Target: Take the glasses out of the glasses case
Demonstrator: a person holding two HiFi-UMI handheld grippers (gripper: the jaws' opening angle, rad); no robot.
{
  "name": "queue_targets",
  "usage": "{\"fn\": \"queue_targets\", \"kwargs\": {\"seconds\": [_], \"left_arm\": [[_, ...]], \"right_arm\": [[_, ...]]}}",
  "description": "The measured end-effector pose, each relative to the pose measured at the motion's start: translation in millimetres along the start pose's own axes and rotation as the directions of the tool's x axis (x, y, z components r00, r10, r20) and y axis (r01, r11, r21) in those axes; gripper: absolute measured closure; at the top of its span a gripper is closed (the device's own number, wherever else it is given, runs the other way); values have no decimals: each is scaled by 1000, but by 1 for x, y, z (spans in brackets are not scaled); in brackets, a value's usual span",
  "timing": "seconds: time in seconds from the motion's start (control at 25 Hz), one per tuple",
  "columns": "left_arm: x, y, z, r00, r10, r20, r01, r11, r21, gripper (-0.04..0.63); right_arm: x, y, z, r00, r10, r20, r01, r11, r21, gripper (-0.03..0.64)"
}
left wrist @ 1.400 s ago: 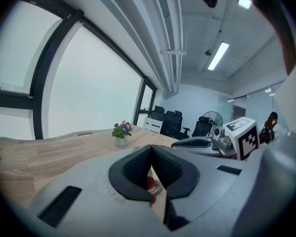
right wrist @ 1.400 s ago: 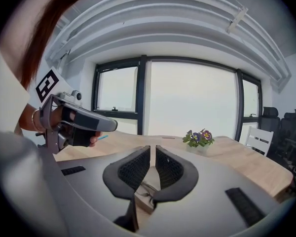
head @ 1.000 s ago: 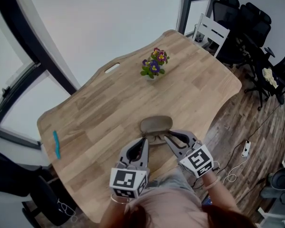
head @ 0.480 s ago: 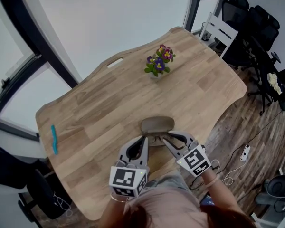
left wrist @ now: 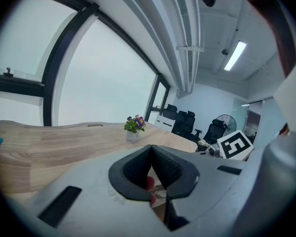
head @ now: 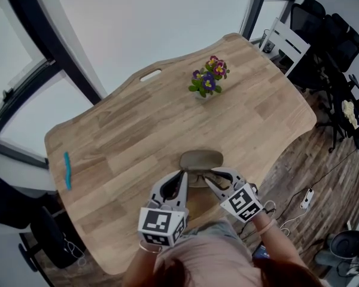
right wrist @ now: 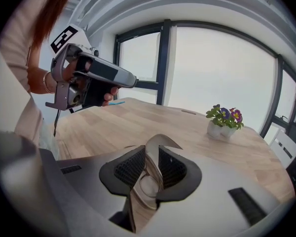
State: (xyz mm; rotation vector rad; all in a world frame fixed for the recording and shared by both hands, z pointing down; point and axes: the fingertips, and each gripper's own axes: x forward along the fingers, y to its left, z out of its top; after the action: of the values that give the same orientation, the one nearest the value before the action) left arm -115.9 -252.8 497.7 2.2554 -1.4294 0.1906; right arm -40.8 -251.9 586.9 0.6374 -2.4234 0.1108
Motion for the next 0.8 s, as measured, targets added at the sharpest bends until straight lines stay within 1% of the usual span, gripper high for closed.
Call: {"fn": "queue_targets", "kwargs": {"seconds": [0.24, 0.48, 0.8], "left_arm": [[8, 4, -4, 1000, 9, -7, -9, 1000, -24, 594], [15, 5, -5, 1000, 11, -16, -11, 999, -34, 594], [19, 6, -11, 999, 5, -34, -6, 999, -43, 594]], "right_arm": [[15, -3, -18, 998, 39, -59, -40, 999, -27, 543], [27, -8, -35, 993, 55, -108, -62, 996, -58, 544], [42, -3, -52, 981, 75, -180, -100, 986, -135, 544]]}}
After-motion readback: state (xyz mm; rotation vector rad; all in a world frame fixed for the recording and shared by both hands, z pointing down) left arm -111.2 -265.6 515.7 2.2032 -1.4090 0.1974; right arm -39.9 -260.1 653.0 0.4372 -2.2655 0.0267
